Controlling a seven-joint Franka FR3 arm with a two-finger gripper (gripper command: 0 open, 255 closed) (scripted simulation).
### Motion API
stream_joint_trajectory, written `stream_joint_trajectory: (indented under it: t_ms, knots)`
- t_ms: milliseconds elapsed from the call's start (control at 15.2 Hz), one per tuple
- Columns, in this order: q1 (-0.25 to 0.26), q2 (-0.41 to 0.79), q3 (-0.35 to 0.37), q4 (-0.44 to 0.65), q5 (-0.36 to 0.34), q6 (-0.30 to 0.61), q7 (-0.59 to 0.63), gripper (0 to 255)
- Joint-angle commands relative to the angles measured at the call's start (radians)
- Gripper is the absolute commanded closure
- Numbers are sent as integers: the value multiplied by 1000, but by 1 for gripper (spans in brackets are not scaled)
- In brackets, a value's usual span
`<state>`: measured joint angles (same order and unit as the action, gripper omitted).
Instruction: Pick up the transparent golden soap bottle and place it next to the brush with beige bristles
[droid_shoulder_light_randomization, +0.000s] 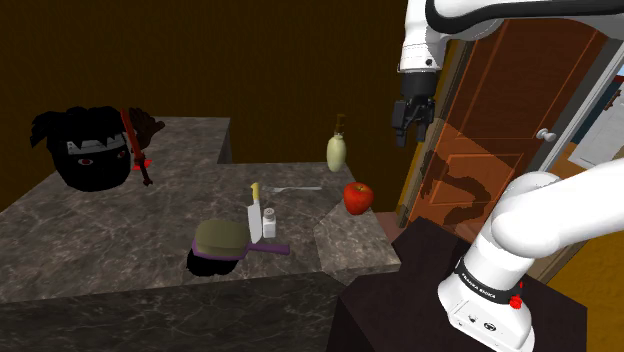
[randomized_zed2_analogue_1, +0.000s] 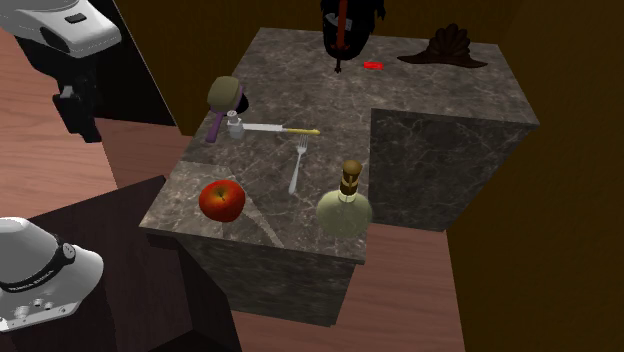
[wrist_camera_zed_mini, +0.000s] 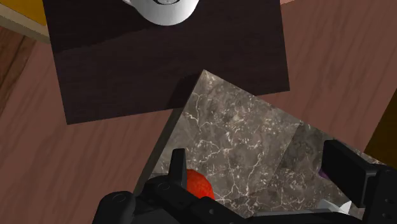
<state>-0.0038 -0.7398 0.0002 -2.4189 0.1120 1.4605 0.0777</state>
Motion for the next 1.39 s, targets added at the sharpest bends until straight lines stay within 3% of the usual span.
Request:
stream_joint_trajectory:
  t_ms: [0,660,1320]
  knots:
    - [0,0,0,0,0,0,0,0]
    - [-62,222,-21,-18,-40,397,18,0]
    - [-114,498,-56,83,-62,731,44,0]
